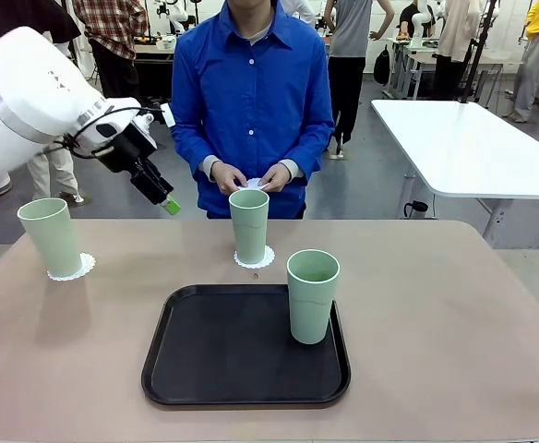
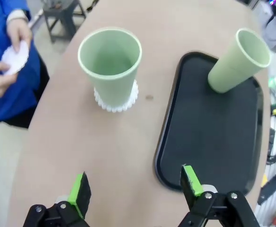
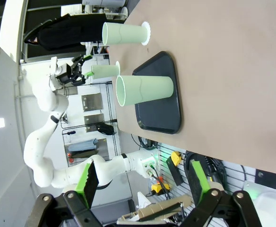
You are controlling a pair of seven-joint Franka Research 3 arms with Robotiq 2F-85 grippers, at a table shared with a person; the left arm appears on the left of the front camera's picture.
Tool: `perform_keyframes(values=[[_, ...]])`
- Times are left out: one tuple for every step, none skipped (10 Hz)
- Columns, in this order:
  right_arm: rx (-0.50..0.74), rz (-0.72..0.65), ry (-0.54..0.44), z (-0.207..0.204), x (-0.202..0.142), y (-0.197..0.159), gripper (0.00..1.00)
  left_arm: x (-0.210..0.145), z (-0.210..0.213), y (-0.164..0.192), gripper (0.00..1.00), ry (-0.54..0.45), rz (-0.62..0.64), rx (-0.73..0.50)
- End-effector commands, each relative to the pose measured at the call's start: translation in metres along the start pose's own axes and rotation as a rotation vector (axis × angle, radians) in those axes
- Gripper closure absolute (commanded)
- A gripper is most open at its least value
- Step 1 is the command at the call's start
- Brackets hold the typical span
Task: Place coasters on the table and set cups on them.
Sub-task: Take one Reusable plastic cup from the Flat Tray and place it on a coaster set by the human.
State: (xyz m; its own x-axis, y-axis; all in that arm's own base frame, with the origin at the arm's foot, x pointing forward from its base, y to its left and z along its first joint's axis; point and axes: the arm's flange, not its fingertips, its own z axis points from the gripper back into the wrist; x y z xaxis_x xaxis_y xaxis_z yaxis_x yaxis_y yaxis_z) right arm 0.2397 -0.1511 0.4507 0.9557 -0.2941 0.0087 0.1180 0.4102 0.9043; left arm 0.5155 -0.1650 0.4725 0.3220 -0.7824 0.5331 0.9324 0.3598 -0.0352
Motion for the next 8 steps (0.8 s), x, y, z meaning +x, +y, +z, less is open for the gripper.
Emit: perform_keyframes(values=[[0.015, 0.011, 0.0, 0.0, 0.001, 0.0, 0.0, 0.001, 0.019, -0.02, 0.0, 0.148, 0.06, 0.025], [0.015, 0.011, 0.0, 0.0, 0.001, 0.0, 0.0, -0.001, 0.025, -0.032, 0.0, 0.2, 0.117, 0.014], [0.015, 0.011, 0.0, 0.0, 0.001, 0.0, 0.0, -0.002, 0.029, -0.047, 0.0, 0.2, 0.136, 0.025], [0.015, 0.011, 0.0, 0.0, 0.001, 0.0, 0.0, 0.002, 0.033, -0.056, 0.0, 0.199, 0.168, 0.036], [0.015, 0.011, 0.0, 0.0, 0.001, 0.0, 0.0, -0.002, 0.032, -0.066, 0.0, 0.185, 0.135, 0.065], [0.015, 0.011, 0.0, 0.0, 0.001, 0.0, 0.0, -0.003, 0.03, -0.041, 0.0, 0.195, 0.135, 0.035], [0.015, 0.011, 0.0, 0.0, 0.001, 0.0, 0.0, -0.003, 0.03, -0.041, 0.0, 0.195, 0.135, 0.035], [0.015, 0.011, 0.0, 0.0, 0.001, 0.0, 0.0, -0.003, 0.03, -0.041, 0.0, 0.195, 0.135, 0.035]])
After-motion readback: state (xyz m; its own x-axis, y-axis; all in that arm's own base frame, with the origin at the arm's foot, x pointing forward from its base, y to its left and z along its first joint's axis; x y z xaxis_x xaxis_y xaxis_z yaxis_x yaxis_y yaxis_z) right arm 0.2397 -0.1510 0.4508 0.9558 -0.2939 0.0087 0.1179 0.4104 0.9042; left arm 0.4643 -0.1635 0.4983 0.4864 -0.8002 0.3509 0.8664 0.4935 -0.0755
